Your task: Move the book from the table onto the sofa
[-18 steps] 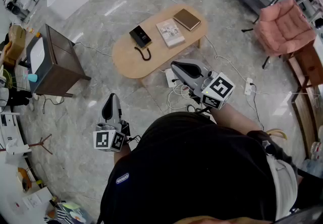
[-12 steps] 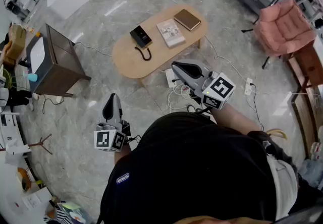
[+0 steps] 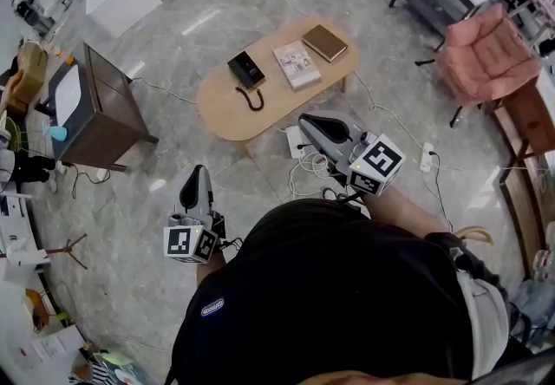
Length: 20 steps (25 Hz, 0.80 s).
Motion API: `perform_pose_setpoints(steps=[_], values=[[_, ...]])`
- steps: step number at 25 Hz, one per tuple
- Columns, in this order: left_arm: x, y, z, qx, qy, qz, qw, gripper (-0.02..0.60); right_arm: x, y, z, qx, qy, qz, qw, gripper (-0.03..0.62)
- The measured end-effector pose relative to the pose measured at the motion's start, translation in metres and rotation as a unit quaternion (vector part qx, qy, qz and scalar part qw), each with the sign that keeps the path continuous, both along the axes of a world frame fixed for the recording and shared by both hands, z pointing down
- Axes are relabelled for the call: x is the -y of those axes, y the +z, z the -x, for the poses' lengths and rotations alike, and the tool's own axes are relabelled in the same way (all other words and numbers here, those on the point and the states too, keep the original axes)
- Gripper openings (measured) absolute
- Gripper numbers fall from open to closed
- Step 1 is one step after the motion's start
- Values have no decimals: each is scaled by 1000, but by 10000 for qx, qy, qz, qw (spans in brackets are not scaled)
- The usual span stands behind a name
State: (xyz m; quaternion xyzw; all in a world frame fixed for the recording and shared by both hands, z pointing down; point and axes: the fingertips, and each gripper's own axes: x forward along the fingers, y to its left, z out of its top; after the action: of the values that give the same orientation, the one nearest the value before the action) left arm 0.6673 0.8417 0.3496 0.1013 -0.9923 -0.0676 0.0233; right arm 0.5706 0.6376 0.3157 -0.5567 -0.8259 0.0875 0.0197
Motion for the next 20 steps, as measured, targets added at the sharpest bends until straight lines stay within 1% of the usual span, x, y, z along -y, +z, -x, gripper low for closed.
perform_pose_setpoints(steps=[5,10,11,12,15,17,18,19,20], values=[[-9,5,-13,-27,27,-54,10000,0,-4,-2,-9,-118,64,230,9996,29],[-18,11,-31,5,148,-197,9997,1,-14,4,-26,-198,130,237,9994,38],[-20,13,-35,-5,177,-222,9996,2,-16,6,-29,-228,136,231,9994,114],[-22,16,-38,-31,205,-246,9995,3,-19,8,-33,-264,151,224,9993,172],[-26,24,-46,-69,294,-394,9988,5,-23,16,-44,-351,225,206,9989,196],[-27,28,-50,-68,338,-409,9986,5,-22,19,-51,-398,278,171,9987,210],[-27,28,-51,-68,363,-368,9986,19,-21,21,-53,-414,309,162,9985,216],[-25,28,-50,-69,392,-302,9988,53,-19,21,-55,-419,342,171,9984,224],[-23,27,-48,-63,424,-237,9988,56,-16,21,-55,-416,374,194,9982,230]])
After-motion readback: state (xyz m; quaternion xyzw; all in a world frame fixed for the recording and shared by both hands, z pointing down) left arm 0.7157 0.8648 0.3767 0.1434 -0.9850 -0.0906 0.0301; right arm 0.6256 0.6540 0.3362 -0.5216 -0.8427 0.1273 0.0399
